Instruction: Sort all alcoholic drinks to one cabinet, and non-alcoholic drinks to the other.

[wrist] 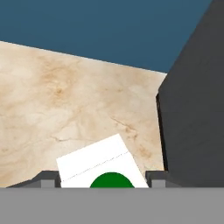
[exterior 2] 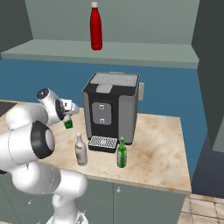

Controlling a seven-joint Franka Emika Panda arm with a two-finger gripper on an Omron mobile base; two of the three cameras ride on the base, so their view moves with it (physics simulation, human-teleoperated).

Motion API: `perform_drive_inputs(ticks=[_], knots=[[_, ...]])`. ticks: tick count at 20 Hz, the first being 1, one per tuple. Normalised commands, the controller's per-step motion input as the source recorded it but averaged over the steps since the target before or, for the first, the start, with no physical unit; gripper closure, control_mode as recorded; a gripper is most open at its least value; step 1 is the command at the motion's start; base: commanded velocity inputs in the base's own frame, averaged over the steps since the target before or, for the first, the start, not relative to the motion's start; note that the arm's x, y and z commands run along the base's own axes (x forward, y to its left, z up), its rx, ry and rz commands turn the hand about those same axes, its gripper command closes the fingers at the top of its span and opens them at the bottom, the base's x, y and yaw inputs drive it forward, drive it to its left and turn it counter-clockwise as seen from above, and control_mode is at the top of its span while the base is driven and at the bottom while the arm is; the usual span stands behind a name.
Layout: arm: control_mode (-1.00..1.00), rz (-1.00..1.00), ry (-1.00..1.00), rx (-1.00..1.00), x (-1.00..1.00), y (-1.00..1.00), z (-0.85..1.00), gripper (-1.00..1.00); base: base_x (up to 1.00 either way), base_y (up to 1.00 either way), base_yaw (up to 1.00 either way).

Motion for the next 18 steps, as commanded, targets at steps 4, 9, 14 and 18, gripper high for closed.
perform_drive_inputs(ticks=[4,9,14,18], knots=[[-1.00,-0.23,-0.03,0.01,-0.33,0.00,0.56,1.00,0.00,0.00,0.00],[-1.00,-0.17,-0.01,0.03,-0.32,-0.04,0.62,1.00,0.00,0.00,0.00],[-1.00,-0.11,0.00,0.03,-0.32,-0.12,0.64,1.00,0.00,0.00,0.00],[-1.00,-0.07,-0.02,0.03,-0.38,-0.16,0.61,1.00,0.00,0.00,0.00]])
